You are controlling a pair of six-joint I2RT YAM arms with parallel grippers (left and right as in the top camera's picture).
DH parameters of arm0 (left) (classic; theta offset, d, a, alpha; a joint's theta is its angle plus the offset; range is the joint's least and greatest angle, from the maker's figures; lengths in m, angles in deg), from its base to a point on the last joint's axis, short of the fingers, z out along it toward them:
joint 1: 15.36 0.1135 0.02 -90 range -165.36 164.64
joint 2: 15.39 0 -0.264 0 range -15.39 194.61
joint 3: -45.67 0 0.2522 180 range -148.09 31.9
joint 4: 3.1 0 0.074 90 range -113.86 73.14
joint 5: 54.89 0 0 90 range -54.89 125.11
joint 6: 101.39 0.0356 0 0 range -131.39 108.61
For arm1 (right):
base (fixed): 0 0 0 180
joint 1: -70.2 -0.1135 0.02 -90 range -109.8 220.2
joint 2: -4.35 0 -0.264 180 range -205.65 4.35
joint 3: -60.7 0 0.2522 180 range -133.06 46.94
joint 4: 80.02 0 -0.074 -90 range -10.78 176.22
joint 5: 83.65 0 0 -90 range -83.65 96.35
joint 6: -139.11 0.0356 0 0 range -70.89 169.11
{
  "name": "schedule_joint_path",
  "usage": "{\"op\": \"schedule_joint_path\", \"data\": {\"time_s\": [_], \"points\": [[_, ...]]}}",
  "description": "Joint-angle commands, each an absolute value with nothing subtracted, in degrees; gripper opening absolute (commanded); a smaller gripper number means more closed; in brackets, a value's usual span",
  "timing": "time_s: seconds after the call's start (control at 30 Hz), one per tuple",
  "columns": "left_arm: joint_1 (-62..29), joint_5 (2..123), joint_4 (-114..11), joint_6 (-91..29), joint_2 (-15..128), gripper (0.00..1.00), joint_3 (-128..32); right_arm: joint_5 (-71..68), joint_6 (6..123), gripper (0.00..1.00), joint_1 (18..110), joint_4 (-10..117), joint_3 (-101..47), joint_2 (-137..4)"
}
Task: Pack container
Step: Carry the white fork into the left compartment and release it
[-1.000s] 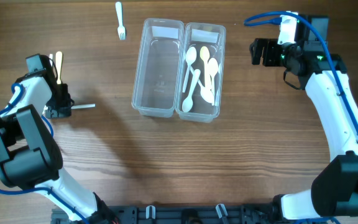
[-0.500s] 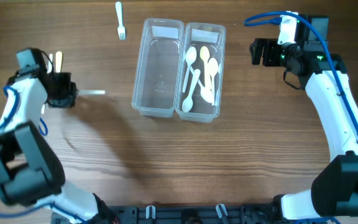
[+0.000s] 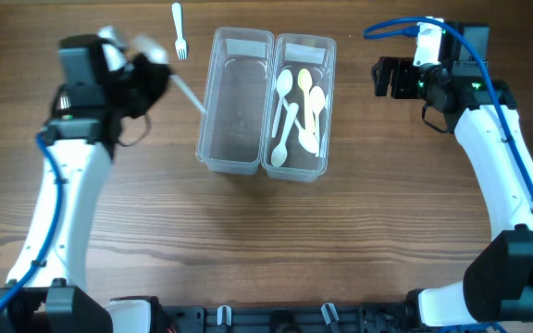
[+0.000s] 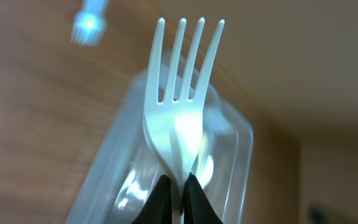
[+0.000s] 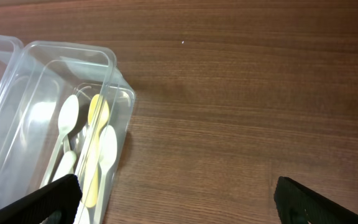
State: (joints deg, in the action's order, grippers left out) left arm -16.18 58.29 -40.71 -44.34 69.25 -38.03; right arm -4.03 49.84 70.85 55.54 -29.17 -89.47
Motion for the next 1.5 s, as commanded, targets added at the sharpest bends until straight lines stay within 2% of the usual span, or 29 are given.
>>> {"op": "schedule_joint_path", "data": {"time_s": [0.0,0.1,0.33,0.4,0.43,0.47,0.5,0.53,0.57,0.77,0.83,0.87,0.93,0.97,1.03,1.1,1.17,1.2,1.23,1.3,1.4,1.47], "points": [[-23.9,56.4,-39.5,-19.3,69.9,0.04,-38.5,-3.5,49.2,1.0,70.8,55.7,-29.3,-88.8],[-27.7,50.2,-38.9,-16.5,71.8,0.04,-38.5,-3.5,49.2,1.0,70.8,55.7,-29.3,-88.8],[-29.3,50.0,-35.6,-14.6,77.6,0.04,-38.5,-3.5,49.2,1.0,70.8,55.7,-29.3,-88.8],[-29.3,50.0,-35.3,-14.6,78.5,0.09,-38.5,-3.5,49.2,1.0,70.8,55.7,-29.3,-88.8],[-29.3,50.0,-35.2,-14.6,78.9,0.16,-38.5,-3.5,49.2,1.0,70.8,55.7,-29.3,-88.8],[-29.3,50.0,-35.2,-14.6,79.2,0.54,-38.5,-3.5,49.2,1.0,70.8,55.7,-29.3,-88.8],[-29.3,50.0,-35.2,-14.6,79.4,0.76,-38.5,-3.5,49.2,1.0,70.8,55.7,-29.3,-88.8],[-29.3,50.0,-35.1,-14.6,79.5,0.93,-38.5,-3.5,49.2,1.0,70.8,55.7,-29.3,-88.8],[-29.4,50.0,-35.0,-14.6,79.5,1.0,-38.5,-3.5,49.2,0.99,70.8,55.7,-29.3,-88.8],[-29.3,50.0,-31.9,-14.6,79.2,0.99,-38.5,-3.5,49.2,1.0,70.8,55.7,-29.3,-88.8],[-29.2,50.0,-29.5,-14.6,78.7,0.93,-38.5,-3.5,49.2,1.0,70.8,55.7,-29.3,-88.8],[-28.9,50.0,-26.8,-14.6,78.3,0.69,-38.5,-3.5,49.2,1.0,70.8,55.7,-29.3,-88.8],[-28.2,49.9,-23.1,-14.6,78.0,0.47,-38.5,-3.5,49.2,1.0,70.8,55.7,-29.3,-88.8],[-27.8,49.5,-21.1,-14.6,78.0,0.32,-38.5,-3.5,49.2,1.0,70.8,55.7,-29.3,-88.8],[-27.0,47.9,-18.2,-14.6,78.0,0.19,-38.5,-3.5,49.2,1.0,70.8,55.7,-29.3,-88.8],[-26.5,47.4,-17.3,-14.6,78.0,0.16,-38.5,-3.5,49.2,1.0,70.8,55.7,-29.3,-88.8],[-25.8,47.4,-18.1,-14.6,78.0,0.41,-38.5,-3.5,49.2,1.0,70.8,55.7,-29.3,-88.8],[-25.7,47.4,-18.6,-14.6,78.0,0.44,-38.5,-3.5,49.2,1.0,70.8,55.7,-29.3,-88.8],[-25.7,47.4,-19.7,-14.6,78.0,0.52,-38.5,-3.5,49.2,1.0,70.8,55.7,-29.3,-88.8],[-25.7,47.4,-21.1,-14.6,78.0,0.53,-38.5,-3.5,49.2,1.0,70.8,55.7,-29.3,-88.8],[-25.7,47.4,-22.3,-14.6,78.0,0.63,-38.5,-3.5,49.2,1.0,70.8,55.7,-29.3,-88.8],[-25.7,47.4,-23.1,-14.6,78.0,0.64,-38.5,-3.5,49.2,1.0,70.8,55.7,-29.3,-88.8]]}}
